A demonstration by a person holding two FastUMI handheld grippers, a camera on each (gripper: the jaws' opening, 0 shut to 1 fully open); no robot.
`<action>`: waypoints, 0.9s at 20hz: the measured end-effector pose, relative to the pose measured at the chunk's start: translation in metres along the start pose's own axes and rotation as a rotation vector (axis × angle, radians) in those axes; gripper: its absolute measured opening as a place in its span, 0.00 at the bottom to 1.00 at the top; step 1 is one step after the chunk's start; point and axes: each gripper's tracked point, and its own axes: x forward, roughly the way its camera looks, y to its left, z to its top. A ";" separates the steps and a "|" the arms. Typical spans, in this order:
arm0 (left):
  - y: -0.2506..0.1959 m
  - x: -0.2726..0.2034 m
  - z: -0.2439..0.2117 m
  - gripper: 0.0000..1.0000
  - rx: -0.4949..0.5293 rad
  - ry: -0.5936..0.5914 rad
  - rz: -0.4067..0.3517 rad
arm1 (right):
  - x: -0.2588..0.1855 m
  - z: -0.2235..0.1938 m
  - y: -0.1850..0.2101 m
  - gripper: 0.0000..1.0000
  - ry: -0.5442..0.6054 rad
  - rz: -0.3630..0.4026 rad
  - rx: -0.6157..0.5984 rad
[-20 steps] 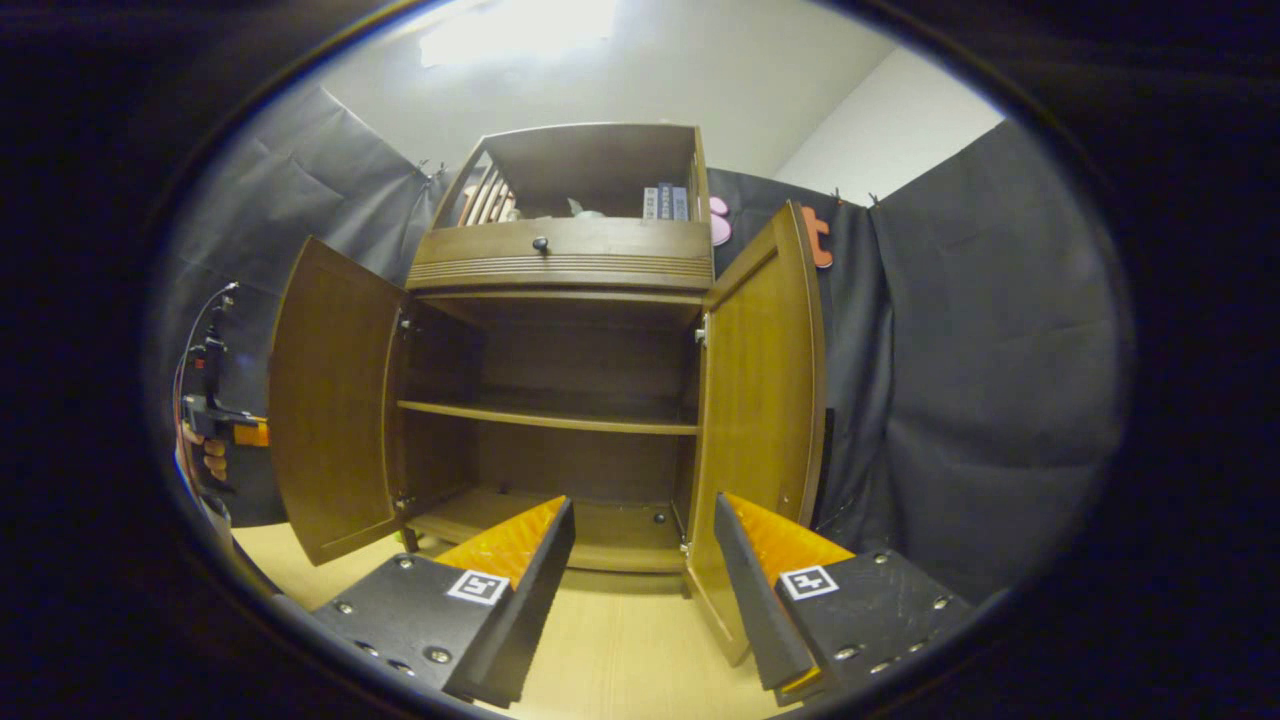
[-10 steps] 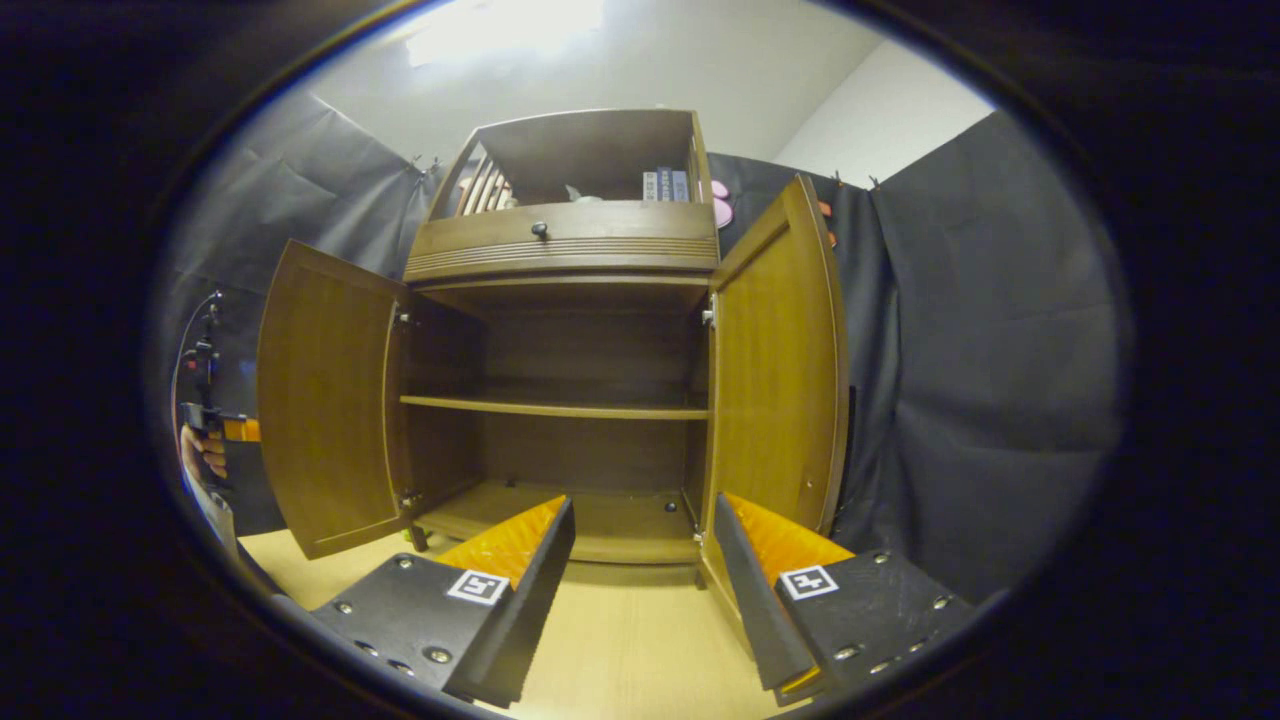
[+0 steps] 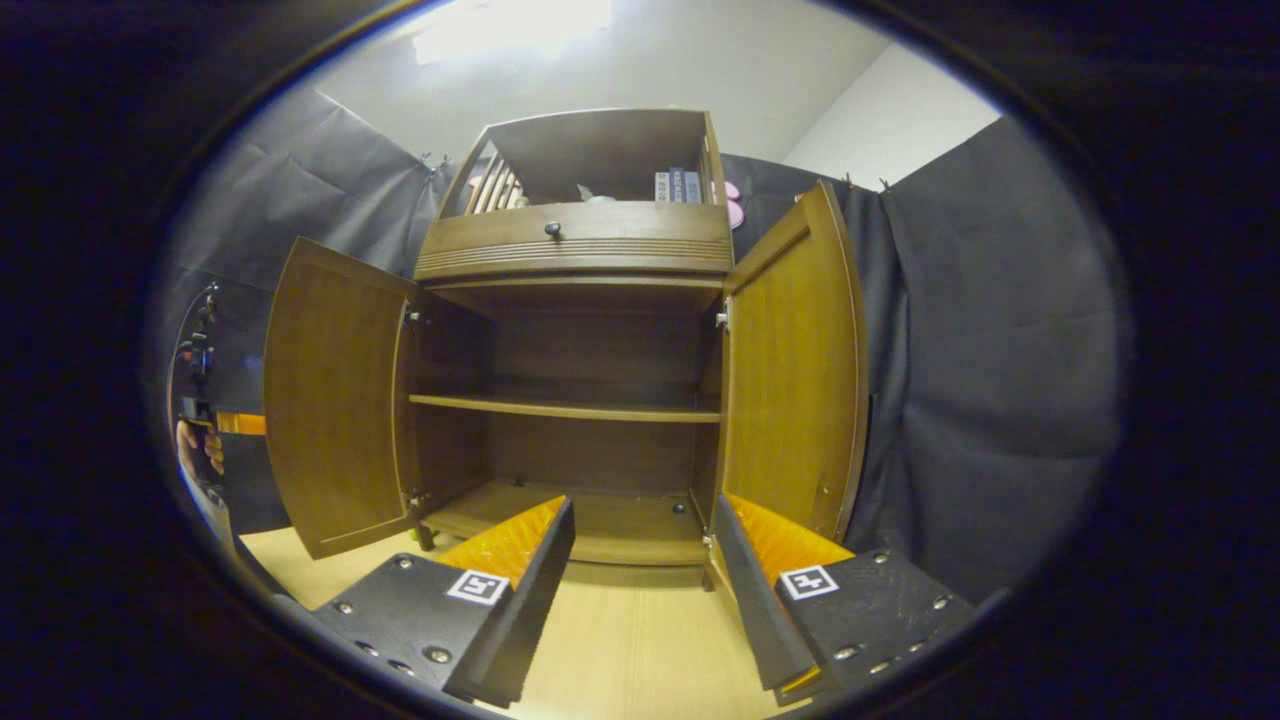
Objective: Open the right door of the double-door shoe cabinet with the right hand, and open the left door with the left hand.
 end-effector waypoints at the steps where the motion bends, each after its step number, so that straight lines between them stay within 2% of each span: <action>1: -0.001 0.001 -0.001 0.57 -0.001 0.006 0.005 | 0.000 0.001 0.001 0.81 -0.002 0.002 -0.001; 3: 0.001 0.003 -0.004 0.56 -0.011 0.023 0.016 | -0.002 0.003 0.002 0.81 -0.005 0.006 0.002; 4: 0.004 0.002 -0.006 0.61 -0.012 0.036 0.035 | -0.002 0.003 0.002 0.83 -0.003 0.006 0.002; 5: 0.009 -0.001 -0.006 0.61 -0.012 0.045 0.060 | -0.002 0.003 0.004 0.81 -0.002 0.009 -0.001; 7: 0.014 -0.006 -0.004 0.77 -0.013 0.048 0.106 | -0.003 0.006 0.006 0.83 -0.005 0.017 -0.005; 9: 0.014 -0.013 -0.003 0.86 -0.014 0.061 0.151 | -0.005 0.007 0.009 0.81 -0.011 0.027 0.000; 12: 0.013 -0.027 0.011 0.89 -0.016 0.043 0.228 | -0.003 0.012 0.014 0.81 -0.023 0.045 0.013; 14: 0.006 -0.039 0.031 0.87 -0.011 -0.009 0.255 | -0.002 0.016 0.024 0.81 -0.037 0.074 0.037; 16: 0.005 -0.041 0.038 0.94 -0.016 -0.027 0.282 | 0.001 0.021 0.037 0.83 -0.050 0.109 0.045; 18: 0.002 -0.045 0.041 0.95 -0.023 -0.019 0.321 | 0.004 0.028 0.045 0.81 -0.067 0.126 0.047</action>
